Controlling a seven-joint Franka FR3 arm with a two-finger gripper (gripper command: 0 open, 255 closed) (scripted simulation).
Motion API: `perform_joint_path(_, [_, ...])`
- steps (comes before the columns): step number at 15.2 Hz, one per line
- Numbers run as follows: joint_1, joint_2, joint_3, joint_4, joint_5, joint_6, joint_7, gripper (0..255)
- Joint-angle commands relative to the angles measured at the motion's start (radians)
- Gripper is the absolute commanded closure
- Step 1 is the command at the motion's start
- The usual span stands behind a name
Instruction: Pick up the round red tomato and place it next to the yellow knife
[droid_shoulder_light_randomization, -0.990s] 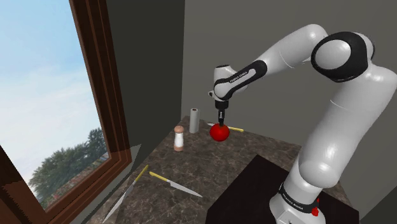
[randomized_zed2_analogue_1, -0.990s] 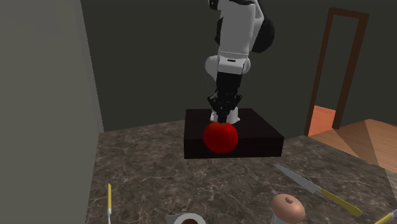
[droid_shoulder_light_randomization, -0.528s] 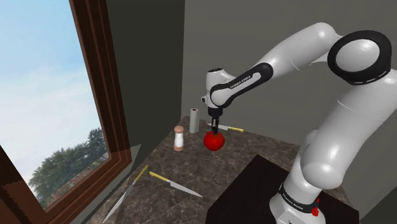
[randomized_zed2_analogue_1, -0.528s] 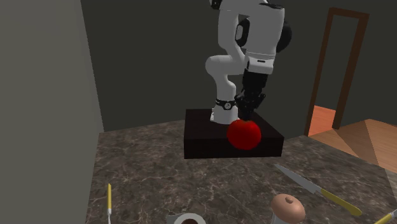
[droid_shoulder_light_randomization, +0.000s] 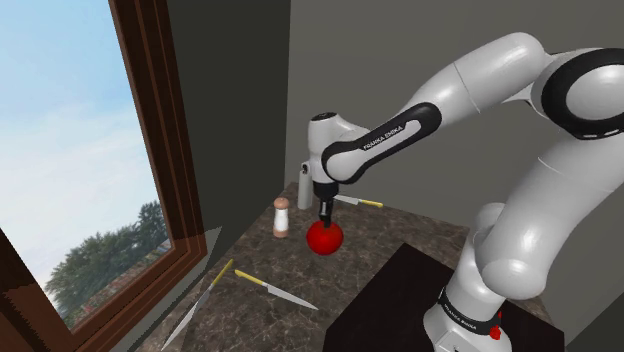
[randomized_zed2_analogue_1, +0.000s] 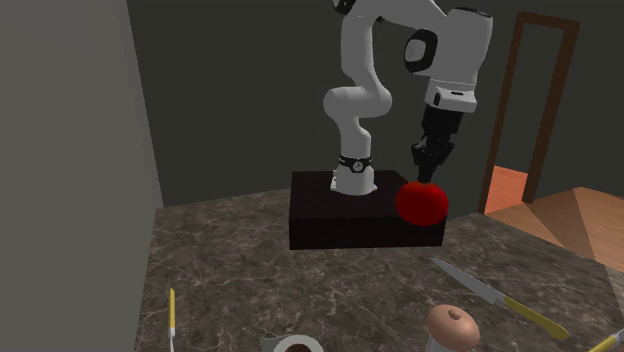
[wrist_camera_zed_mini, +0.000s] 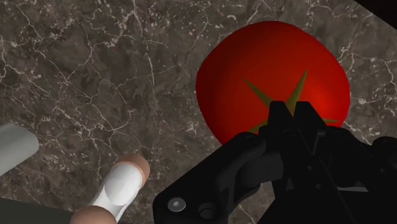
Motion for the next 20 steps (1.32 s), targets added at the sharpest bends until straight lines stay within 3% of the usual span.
perform_joint_path(1, [0.029,0.000,0.035,0.000,0.017,-0.004,0.053,255])
perform_joint_path(10, [0.147,0.052,0.175,0.062,0.079,-0.021,0.270,255])
perform_joint_path(18, [0.247,0.171,0.288,0.203,0.094,-0.046,0.476,255])
perform_joint_path(20, [0.247,0.188,0.288,0.193,0.089,-0.019,0.480,255])
